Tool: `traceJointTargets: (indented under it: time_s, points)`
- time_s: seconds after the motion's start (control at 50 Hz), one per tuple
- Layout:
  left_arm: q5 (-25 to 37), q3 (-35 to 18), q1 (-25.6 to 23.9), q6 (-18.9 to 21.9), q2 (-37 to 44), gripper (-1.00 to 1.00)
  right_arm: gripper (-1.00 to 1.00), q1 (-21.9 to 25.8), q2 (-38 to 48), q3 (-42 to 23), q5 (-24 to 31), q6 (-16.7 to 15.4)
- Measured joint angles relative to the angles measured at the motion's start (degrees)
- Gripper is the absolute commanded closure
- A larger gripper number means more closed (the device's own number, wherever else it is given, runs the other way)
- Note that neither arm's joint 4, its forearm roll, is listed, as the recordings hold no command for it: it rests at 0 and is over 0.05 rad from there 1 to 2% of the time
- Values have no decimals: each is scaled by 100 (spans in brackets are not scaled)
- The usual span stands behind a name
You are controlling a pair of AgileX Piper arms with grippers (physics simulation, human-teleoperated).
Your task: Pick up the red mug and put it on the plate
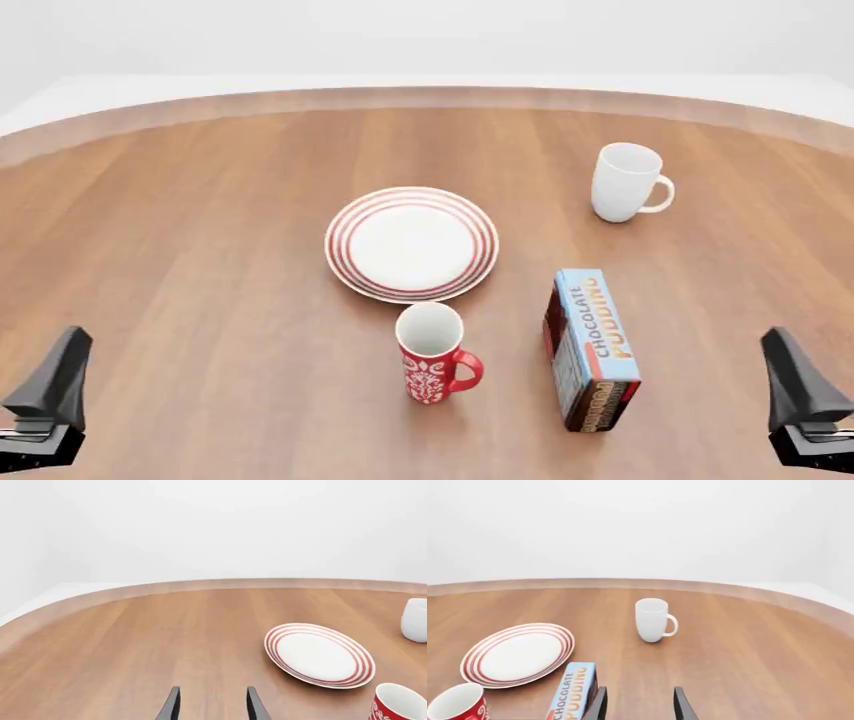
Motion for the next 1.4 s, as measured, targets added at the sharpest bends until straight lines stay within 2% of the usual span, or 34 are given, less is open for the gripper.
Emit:
traceJointTargets:
  time_s: [0.3,0.5,1.04,1.4]
  points:
    - [-5,-12,0,0,20,-100,-100,106,8,-203,122,34]
    - [-5,-14,0,0,23,-100,-100,597,153,-827,611,-202]
    - [-6,-15,0,0,25,-100,-100,2065,1840,-2951,1766,-891]
    - [-6,-15,0,0,25,-100,-100,2684,2945,-3814,2371,-1158]
